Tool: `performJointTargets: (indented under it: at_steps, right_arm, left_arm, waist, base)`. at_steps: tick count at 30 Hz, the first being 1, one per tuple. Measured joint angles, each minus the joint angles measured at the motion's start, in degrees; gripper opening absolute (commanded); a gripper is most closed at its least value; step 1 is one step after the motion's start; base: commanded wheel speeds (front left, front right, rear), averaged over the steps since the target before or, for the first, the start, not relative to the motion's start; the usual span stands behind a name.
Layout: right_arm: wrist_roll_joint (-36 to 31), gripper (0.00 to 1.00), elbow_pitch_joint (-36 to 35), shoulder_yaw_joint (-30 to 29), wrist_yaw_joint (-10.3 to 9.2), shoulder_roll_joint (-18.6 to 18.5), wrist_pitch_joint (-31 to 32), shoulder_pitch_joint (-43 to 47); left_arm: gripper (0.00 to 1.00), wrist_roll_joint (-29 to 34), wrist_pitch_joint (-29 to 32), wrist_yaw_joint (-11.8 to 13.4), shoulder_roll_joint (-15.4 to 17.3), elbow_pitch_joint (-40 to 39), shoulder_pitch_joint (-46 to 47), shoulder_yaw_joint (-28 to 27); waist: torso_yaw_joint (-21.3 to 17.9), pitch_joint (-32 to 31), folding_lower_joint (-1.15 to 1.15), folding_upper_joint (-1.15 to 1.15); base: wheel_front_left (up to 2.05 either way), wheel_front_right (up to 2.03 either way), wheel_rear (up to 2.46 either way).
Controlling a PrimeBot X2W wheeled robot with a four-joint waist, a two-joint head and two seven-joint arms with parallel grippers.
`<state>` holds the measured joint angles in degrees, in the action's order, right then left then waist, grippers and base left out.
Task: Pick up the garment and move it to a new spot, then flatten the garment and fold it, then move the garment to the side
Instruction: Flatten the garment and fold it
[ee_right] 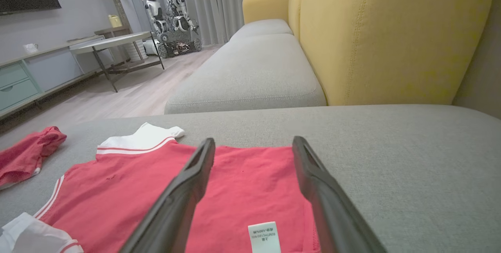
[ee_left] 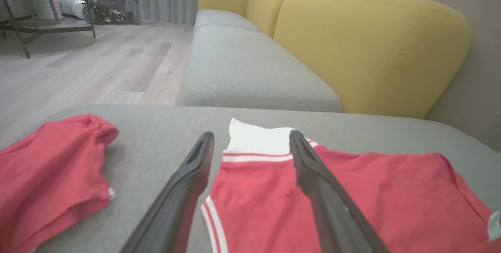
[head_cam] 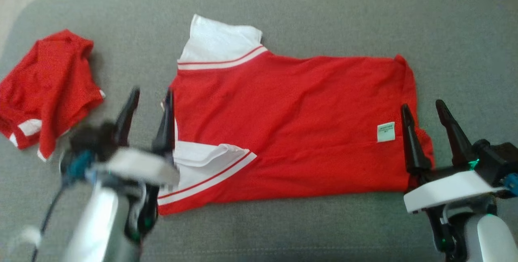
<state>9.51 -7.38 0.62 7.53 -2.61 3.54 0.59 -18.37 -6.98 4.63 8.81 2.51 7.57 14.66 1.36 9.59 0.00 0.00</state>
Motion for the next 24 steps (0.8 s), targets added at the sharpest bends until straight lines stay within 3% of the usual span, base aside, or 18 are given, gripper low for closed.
performJointTargets:
  at_steps: [6,14,24]
  right_arm:
    - [-0.02,1.00,-0.21,0.82,0.00,0.00,0.07,-3.29]
    - [-0.57,1.00,0.53,2.71,0.00,-0.02,-0.08,-7.85]
    - [-0.48,1.00,2.69,4.53,0.00,-0.04,-0.87,-10.79]
  left_arm:
    - [1.00,-1.96,0.92,-3.72,-1.56,9.45,16.39,0.69]
    - [1.00,-3.10,1.41,-7.69,-3.92,29.51,35.83,1.45]
    - [1.00,-4.74,5.15,-7.97,-3.85,57.54,48.58,0.23]
  waist:
    - [-0.49,5.12,0.01,0.00]
    - [-2.46,12.30,0.02,0.00]
    - [-6.49,16.93,0.01,0.00]
  base:
    - [0.00,0.00,0.00]
    - [0.00,0.00,0.00]
    - [0.00,0.00,0.00]
